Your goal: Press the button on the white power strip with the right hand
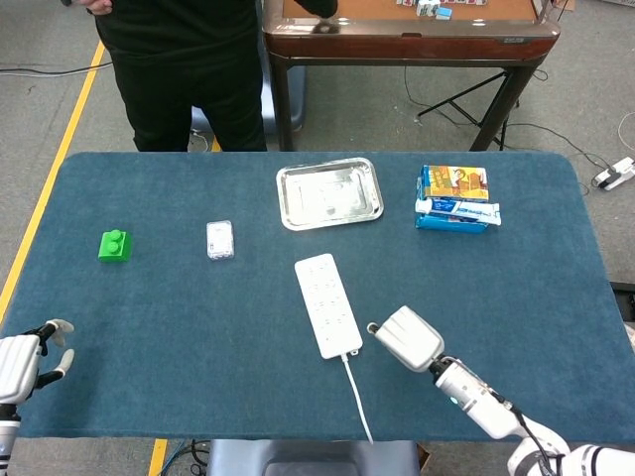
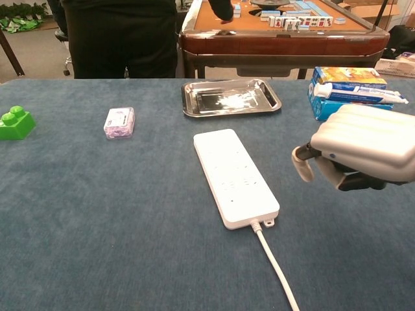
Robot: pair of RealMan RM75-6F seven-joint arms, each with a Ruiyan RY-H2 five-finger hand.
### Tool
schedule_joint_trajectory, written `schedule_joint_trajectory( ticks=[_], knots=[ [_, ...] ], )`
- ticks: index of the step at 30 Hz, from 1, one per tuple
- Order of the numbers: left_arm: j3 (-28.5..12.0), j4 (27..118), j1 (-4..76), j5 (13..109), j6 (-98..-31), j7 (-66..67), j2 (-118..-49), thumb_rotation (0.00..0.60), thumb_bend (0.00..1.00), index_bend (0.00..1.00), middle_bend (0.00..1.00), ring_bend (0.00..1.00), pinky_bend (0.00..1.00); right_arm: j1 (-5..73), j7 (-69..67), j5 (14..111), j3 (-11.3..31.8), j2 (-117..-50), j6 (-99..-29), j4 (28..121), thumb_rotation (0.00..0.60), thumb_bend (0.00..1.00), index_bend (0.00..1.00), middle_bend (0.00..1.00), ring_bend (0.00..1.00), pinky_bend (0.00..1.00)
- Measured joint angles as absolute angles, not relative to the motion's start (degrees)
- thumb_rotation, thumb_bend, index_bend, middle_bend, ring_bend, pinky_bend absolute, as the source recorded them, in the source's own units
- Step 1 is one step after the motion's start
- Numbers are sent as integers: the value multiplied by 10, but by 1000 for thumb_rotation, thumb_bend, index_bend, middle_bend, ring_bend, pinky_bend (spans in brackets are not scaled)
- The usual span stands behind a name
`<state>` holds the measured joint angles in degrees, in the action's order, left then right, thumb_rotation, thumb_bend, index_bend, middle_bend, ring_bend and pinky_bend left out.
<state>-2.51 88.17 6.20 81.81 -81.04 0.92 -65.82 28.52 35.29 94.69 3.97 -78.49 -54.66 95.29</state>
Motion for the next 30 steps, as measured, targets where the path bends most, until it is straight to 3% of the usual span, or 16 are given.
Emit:
schedule_joint_trajectory(
  ticks=[16,30],
  knots=[
    [-28,884,60,808,-808,0,-651,600,378,497,523,583,755,337,492,823,50,-829,-480,984,600,1000,288,1000,1000,1000],
    [-30,886,58,805,-808,-6,-646,600,379,497,523,583,755,368,461,808,26,-842,-473,967,600,1000,278,1000,1000,1000]
  ],
)
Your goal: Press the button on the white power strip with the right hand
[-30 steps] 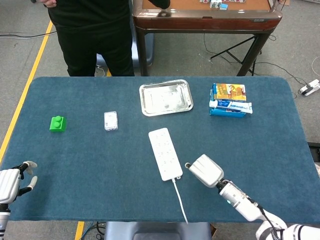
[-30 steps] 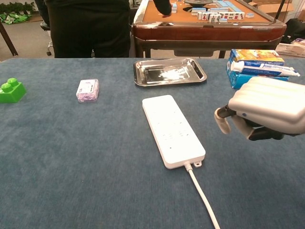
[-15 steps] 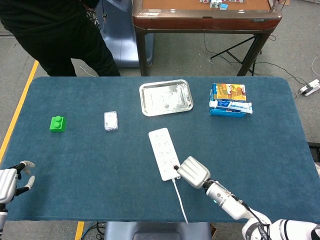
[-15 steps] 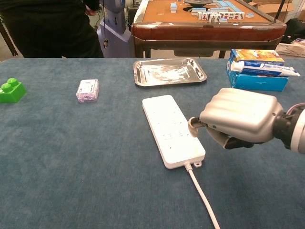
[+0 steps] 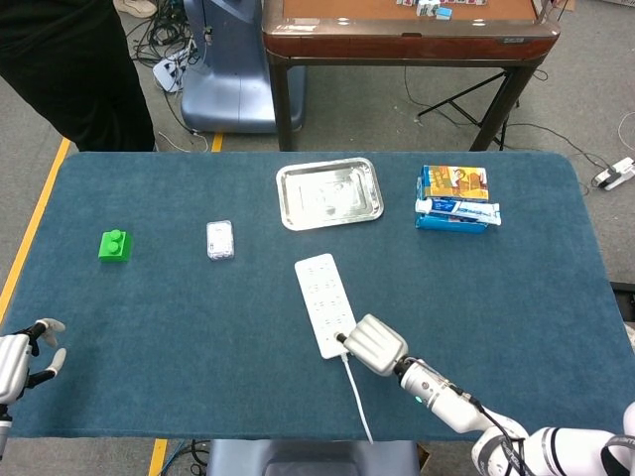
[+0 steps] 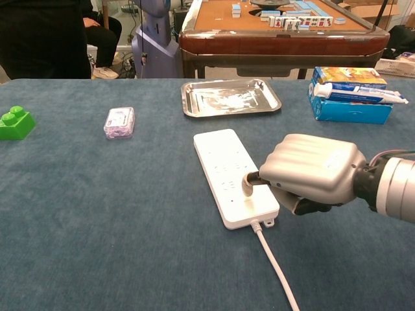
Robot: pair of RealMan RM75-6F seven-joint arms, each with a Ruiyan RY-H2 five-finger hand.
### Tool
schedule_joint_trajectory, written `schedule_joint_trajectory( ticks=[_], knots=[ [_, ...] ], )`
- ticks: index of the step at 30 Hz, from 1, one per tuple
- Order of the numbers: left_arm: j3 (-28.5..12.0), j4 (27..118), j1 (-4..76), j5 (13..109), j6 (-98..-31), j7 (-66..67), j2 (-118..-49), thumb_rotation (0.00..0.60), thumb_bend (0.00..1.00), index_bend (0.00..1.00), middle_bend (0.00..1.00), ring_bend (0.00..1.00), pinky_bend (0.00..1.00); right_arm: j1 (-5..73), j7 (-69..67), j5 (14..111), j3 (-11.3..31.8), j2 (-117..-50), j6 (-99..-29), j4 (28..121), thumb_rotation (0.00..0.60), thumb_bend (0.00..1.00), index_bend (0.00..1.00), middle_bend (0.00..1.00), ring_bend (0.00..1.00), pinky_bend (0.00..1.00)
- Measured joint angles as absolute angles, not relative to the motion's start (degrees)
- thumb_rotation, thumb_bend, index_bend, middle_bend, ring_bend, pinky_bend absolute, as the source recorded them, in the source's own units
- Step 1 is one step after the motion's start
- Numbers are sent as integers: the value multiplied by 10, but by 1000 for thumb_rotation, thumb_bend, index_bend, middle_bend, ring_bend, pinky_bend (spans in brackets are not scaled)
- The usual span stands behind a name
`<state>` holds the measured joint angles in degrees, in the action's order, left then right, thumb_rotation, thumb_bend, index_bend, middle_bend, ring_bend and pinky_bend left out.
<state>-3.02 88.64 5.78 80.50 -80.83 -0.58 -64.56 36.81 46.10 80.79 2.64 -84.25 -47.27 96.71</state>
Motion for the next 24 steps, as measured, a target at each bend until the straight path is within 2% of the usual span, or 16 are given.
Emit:
schedule_joint_trajectory(
  ticks=[24],
  knots=[
    [-32,888,57,802,-807,-10,-643,600,379,497,523,583,755,395,462,773,7,-859,-479,944,600,1000,278,1000,1000,1000]
  ],
)
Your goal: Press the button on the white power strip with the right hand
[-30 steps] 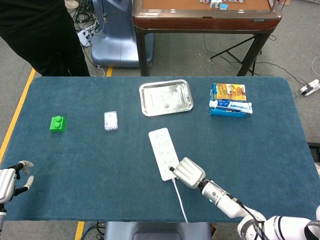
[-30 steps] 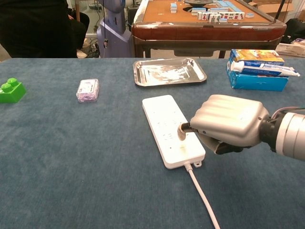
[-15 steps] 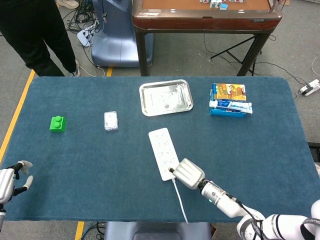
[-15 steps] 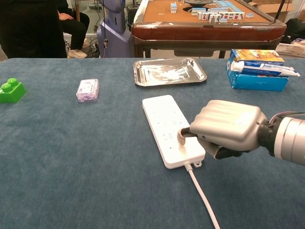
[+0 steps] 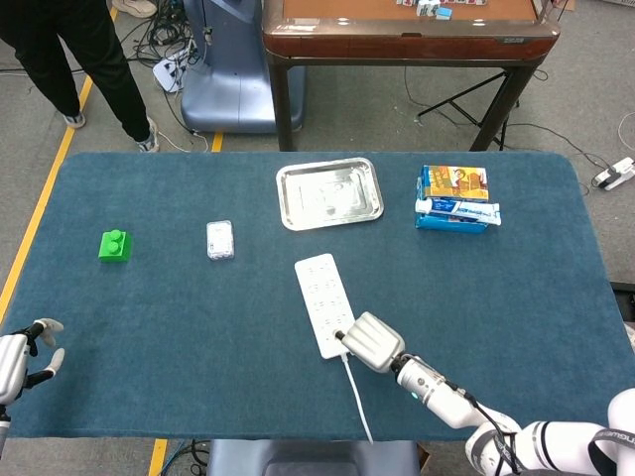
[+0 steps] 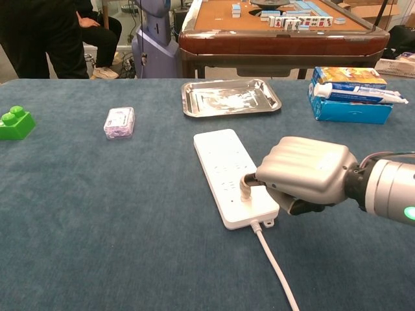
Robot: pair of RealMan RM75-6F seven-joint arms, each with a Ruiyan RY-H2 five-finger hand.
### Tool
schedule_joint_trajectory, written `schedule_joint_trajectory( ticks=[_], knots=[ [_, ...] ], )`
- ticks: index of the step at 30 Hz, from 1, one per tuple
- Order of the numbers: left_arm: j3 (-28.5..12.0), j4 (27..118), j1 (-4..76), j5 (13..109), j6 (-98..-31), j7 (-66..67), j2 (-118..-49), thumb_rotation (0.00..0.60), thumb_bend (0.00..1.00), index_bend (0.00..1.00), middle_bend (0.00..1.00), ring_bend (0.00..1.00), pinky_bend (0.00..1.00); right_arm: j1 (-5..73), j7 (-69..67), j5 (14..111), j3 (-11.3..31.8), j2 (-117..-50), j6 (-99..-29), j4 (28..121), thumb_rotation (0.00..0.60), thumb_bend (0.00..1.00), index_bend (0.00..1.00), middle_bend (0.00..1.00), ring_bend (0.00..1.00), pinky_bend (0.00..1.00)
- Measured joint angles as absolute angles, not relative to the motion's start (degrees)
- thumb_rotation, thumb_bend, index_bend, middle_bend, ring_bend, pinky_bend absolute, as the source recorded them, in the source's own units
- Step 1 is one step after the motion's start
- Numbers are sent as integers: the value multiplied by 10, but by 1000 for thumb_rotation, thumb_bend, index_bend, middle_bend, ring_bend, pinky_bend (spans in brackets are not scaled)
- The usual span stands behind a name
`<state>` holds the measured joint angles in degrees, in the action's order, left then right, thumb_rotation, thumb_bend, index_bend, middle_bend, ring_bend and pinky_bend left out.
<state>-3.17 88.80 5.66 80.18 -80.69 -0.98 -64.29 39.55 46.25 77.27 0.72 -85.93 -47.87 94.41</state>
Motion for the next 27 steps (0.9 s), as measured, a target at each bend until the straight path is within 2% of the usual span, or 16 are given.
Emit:
schedule_joint_trajectory(
  ticks=[8,10,13,15,18,22,24,27],
  knots=[
    [-31,888,57,802,-805,-8,-644,600,379,497,523,583,755,399,455,782,2,-857,-492,948,600,1000,275,986,996,1000],
    [-31,887,57,802,-805,-8,-644,600,379,494,523,583,755,397,444,801,1,-851,-507,955,600,974,259,892,956,1000],
    [-31,886,58,802,-804,-8,-645,600,378,465,523,583,755,387,426,838,-3,-829,-547,975,600,781,241,650,811,989],
    [-31,885,58,804,-804,-8,-645,600,379,432,523,583,755,379,421,851,-5,-813,-569,989,600,681,240,541,691,909],
    [-29,886,58,807,-805,-4,-646,600,378,389,523,582,755,356,420,869,-11,-777,-615,1017,600,588,272,440,541,704],
    [-26,891,57,816,-811,2,-645,600,378,346,519,581,755,318,405,899,-21,-734,-686,1034,600,563,333,415,475,572],
    [-25,893,57,822,-815,5,-645,600,378,281,516,580,755,300,384,909,-24,-717,-716,1032,600,530,334,406,446,500],
    [-23,895,56,833,-821,5,-647,600,361,158,516,579,755,265,356,915,-26,-695,-769,1023,600,406,334,393,404,392]
  ],
)
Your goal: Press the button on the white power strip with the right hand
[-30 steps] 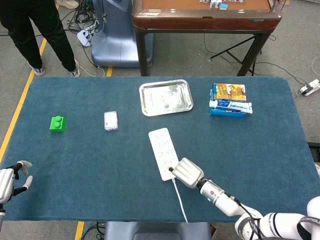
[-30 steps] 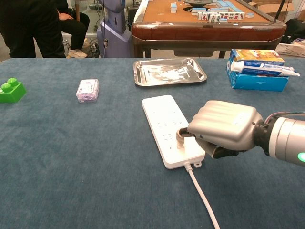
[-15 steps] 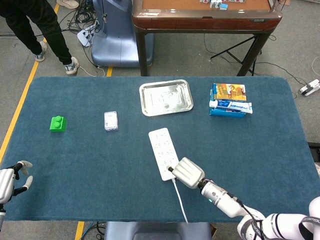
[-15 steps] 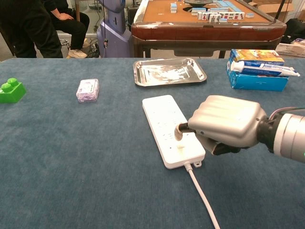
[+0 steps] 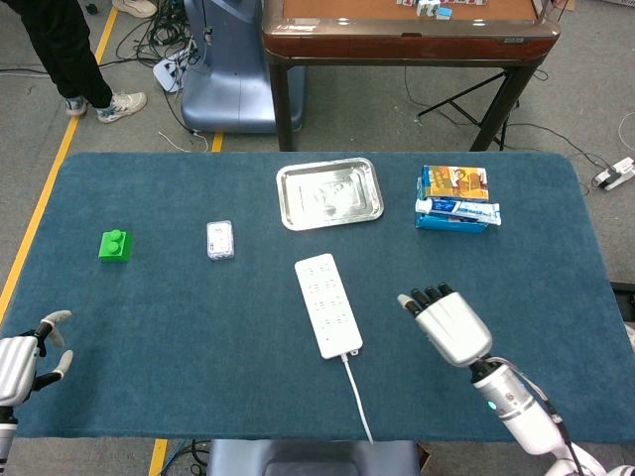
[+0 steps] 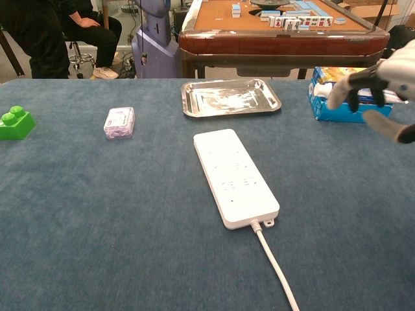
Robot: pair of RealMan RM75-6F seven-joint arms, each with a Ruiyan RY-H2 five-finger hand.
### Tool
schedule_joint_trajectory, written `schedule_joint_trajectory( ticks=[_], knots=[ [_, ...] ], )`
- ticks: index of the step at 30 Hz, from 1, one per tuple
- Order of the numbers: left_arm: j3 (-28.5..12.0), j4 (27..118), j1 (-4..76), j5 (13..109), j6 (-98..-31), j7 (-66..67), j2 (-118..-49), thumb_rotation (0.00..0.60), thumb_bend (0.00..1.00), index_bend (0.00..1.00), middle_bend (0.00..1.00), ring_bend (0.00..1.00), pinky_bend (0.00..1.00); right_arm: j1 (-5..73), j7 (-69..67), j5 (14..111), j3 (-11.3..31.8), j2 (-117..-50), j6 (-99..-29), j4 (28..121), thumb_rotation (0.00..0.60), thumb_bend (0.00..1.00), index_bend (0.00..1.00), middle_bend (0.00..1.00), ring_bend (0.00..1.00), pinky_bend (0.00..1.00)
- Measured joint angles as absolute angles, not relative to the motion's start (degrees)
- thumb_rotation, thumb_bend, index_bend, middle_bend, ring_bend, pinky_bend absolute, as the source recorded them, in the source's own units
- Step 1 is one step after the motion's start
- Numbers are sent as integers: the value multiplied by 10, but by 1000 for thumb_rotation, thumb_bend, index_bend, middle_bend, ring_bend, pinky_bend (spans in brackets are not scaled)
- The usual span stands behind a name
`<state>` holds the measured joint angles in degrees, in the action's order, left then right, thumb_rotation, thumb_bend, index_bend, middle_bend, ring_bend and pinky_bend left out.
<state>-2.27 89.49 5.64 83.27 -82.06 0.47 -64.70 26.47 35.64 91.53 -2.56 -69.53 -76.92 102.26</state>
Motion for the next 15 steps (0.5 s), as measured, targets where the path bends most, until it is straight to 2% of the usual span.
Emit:
schedule_joint_trajectory(
  ticks=[4,9,15],
  knots=[
    [-18,897,57,851,-826,1,-649,600,295,112,516,579,755,209,353,894,-25,-678,-825,1012,600,289,334,368,351,299],
    [-10,902,57,868,-832,9,-649,600,295,114,516,580,755,156,342,841,-19,-677,-870,998,600,271,334,365,346,293],
    [-4,911,58,879,-831,31,-652,600,295,115,516,553,755,116,259,820,-5,-682,-907,959,600,270,334,364,345,293]
  ],
)
